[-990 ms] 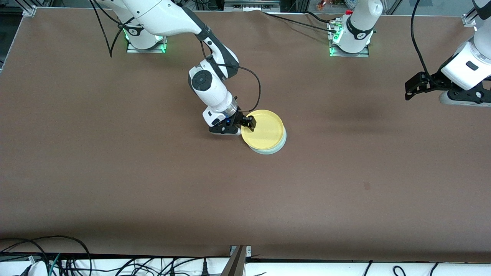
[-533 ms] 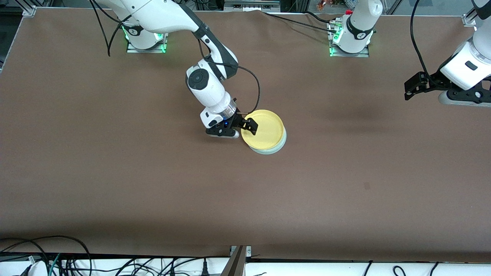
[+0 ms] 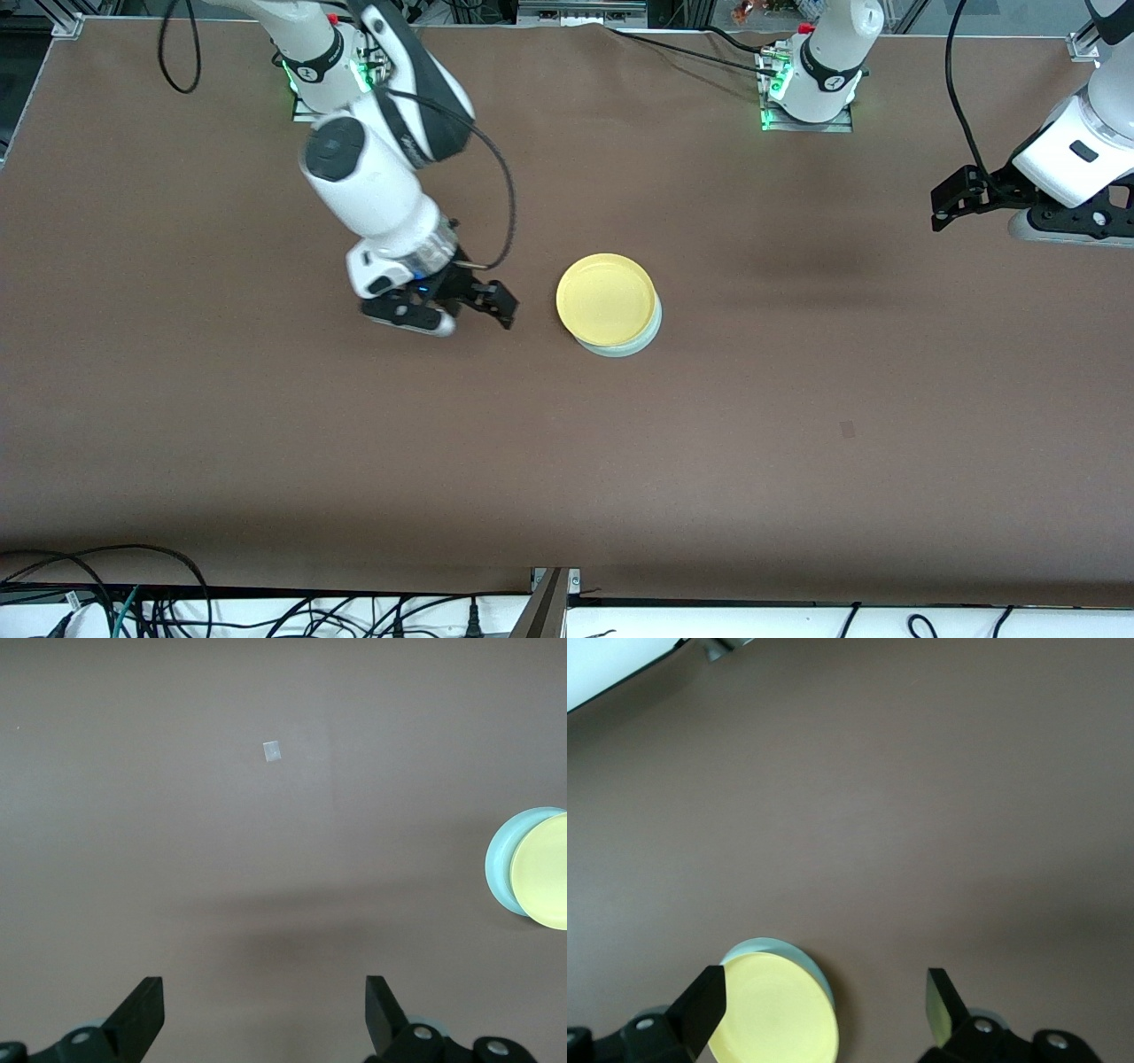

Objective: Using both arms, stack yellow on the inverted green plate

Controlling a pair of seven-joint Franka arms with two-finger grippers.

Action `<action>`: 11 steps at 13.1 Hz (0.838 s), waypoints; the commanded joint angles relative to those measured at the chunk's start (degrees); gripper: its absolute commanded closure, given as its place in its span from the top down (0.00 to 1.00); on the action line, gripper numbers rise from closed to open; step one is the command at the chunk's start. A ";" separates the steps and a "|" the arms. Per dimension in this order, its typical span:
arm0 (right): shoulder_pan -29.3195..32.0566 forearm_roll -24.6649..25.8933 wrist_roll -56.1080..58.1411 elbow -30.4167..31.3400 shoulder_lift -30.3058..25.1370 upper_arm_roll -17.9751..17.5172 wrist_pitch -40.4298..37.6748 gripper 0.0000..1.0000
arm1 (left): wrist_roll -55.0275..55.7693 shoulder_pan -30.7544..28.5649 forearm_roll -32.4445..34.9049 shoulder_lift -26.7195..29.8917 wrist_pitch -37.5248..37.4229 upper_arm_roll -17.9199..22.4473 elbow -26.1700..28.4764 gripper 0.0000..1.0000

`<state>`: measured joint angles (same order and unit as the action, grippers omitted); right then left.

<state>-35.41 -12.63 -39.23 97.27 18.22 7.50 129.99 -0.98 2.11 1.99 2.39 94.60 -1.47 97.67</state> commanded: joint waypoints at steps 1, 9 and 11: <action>-0.36 0.59 7.56 1.26 -7.21 5.75 -10.15 1.00 | -0.60 -0.09 0.38 0.42 0.50 -0.20 0.41 1.00; 21.33 7.08 17.24 -4.70 -18.04 -6.00 -38.90 1.00 | -0.77 0.00 0.38 0.51 0.41 -0.20 0.41 1.00; 21.96 8.57 21.45 -5.86 -18.91 -6.01 -41.04 1.00 | -0.69 0.00 0.38 0.51 0.41 -0.20 0.41 1.00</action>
<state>-15.12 -5.82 -21.03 93.45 -0.41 2.84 91.49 -0.99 2.12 1.99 2.39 94.60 -1.53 97.68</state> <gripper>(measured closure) 0.000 0.000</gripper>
